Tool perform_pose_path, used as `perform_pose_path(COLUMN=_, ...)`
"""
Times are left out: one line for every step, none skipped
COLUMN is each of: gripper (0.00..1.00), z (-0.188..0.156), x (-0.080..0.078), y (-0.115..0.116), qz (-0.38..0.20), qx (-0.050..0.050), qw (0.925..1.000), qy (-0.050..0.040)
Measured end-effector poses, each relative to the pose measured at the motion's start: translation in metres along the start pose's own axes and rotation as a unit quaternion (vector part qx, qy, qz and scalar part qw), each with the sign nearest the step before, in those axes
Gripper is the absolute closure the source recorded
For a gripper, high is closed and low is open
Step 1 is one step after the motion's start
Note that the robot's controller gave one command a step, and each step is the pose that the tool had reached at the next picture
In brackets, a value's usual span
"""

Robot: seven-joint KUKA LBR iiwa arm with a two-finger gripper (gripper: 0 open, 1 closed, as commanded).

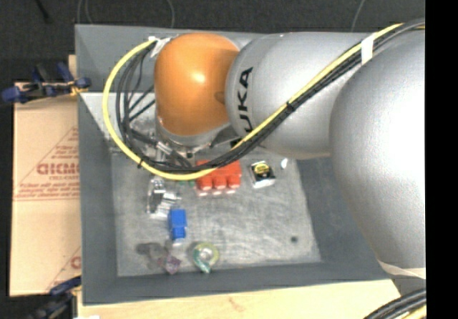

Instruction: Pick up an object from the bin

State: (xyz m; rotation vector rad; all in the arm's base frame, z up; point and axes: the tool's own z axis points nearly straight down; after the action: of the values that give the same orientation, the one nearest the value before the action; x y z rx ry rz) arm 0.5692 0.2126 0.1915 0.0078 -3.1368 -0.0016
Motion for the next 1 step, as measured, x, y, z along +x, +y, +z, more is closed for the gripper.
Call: perform_pose_path(gripper=0.0, z=0.0948, x=-0.0339, y=-0.0501, qz=-0.051, qx=-0.001, qw=0.9987, qy=-0.0071)
